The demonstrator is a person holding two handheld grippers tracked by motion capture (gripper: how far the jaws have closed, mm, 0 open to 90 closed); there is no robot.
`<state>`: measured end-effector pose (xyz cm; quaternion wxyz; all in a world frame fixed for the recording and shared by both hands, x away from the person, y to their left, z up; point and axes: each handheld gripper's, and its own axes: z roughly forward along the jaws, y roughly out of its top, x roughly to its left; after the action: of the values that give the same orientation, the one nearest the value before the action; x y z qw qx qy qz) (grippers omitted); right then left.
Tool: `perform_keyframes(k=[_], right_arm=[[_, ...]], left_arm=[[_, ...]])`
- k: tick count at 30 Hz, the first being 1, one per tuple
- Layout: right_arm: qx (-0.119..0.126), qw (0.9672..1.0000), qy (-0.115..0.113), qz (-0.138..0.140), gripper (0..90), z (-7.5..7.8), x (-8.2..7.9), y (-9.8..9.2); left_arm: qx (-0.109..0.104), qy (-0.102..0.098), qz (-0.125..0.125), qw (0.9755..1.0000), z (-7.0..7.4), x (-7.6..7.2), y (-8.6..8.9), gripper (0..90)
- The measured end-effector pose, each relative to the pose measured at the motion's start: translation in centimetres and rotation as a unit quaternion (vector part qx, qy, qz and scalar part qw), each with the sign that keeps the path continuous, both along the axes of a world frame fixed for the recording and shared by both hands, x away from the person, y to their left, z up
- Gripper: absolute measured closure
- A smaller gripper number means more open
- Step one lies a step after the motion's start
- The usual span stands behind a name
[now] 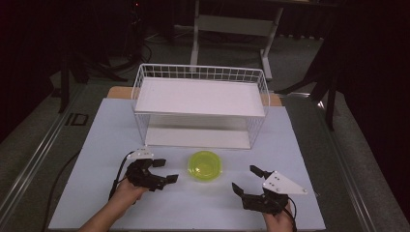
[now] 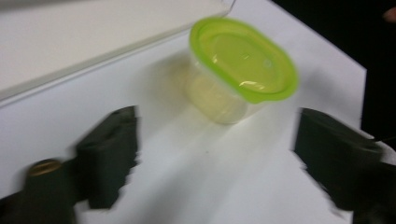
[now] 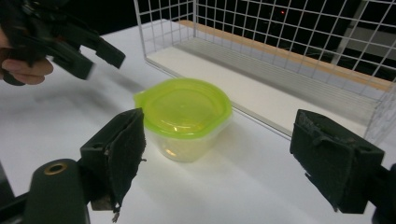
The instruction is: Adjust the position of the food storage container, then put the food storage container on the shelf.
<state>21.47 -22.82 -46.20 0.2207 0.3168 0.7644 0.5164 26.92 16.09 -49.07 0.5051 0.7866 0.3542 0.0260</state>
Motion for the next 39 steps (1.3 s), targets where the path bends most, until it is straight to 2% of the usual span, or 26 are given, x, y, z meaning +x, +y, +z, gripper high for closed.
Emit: perform_keyframes(k=[1,4,6,9,13,19,21,24,25,26,27,29,30,32,33,35,37,39], right_arm=[[0.0,1.0,0.0,0.0,17.9,0.0,0.0,0.0],[-0.004,1.0,-0.002,-0.003,17.2,0.0,-0.1,0.2],[-0.001,1.0,-0.001,0.001,17.2,0.3,-0.2,0.3],[-0.001,1.0,-0.01,-0.002,17.1,0.7,-0.4,0.5],[0.001,0.9998,-0.022,-0.005,17.1,1.4,-0.6,0.6],[-0.01,0.9994,-0.021,0.024,16.9,1.8,-0.5,1.4],[-0.017,0.9991,-0.033,0.02,18.1,2.1,-0.6,1.7],[-0.018,0.9989,-0.036,0.023,18.2,2.3,-0.3,2.2],[-0.029,0.9986,-0.041,0.018,19.9,2.3,-0.1,2.4],[-0.035,0.9984,-0.034,0.028,23.3,2.3,0.1,2.5],[-0.038,0.9984,-0.02,0.036,22.4,2.2,0.4,2.6],[-0.039,0.9987,-0.014,0.03,24.4,2.0,0.9,2.8],[-0.034,0.9988,-0.006,0.036,25.7,1.9,1.2,2.8],[-0.028,0.9992,-0.001,0.03,28.7,1.8,1.4,2.8],[-0.021,0.9994,-0.003,0.026,33.5,1.8,1.6,2.7],[-0.031,0.9993,-0.001,0.021,42.5,1.7,2.1,2.8],[-0.038,0.9991,0.005,0.018,43.0,1.5,2.5,3.0],[-0.049,0.9983,0.028,0.017,37.9,1.2,3.0,3.4]], left_arm=[[0.0,0.0,0.0,1.0,0.0,0.0,0.0,2.1],[-0.015,-0.026,0.013,0.9994,1.0,-1.0,0.1,2.1],[-0.036,-0.039,0.017,0.9984,1.4,-1.6,0.2,2.1],[-0.048,-0.056,0.001,0.9973,2.1,-2.3,-0.1,2.1],[-0.048,-0.071,-0.012,0.9962,3.2,-2.9,-0.7,2.1],[-0.046,-0.093,-0.019,0.9944,4.8,-2.8,-1.7,2.1],[-0.043,-0.103,-0.021,0.9936,5.1,-2.6,-2.1,2.1],[-0.044,-0.102,-0.025,0.9935,5.5,-2.2,-2.5,2.1],[-0.047,-0.101,-0.024,0.9935,5.5,-2.1,-2.6,2.1],[-0.049,-0.1,-0.024,0.9935,5.6,-1.9,-2.7,2.1],[-0.051,-0.098,-0.024,0.9936,5.6,-1.7,-2.8,2.1],[-0.054,-0.094,-0.024,0.9938,5.7,-1.4,-3.0,2.1],[-0.051,-0.095,-0.024,0.9938,5.7,-1.3,-3.2,2.1],[-0.048,-0.095,-0.025,0.994,5.8,-1.1,-3.3,2.1],[-0.044,-0.089,-0.024,0.9947,5.7,-0.8,-3.6,2.1],[-0.04,-0.085,-0.023,0.9954,5.6,-0.5,-3.9,2.1],[-0.033,-0.077,-0.02,0.9963,5.3,-0.1,-4.1,2.1],[-0.033,-0.067,-0.014,0.9971,4.9,0.4,-4.3,2.1]])
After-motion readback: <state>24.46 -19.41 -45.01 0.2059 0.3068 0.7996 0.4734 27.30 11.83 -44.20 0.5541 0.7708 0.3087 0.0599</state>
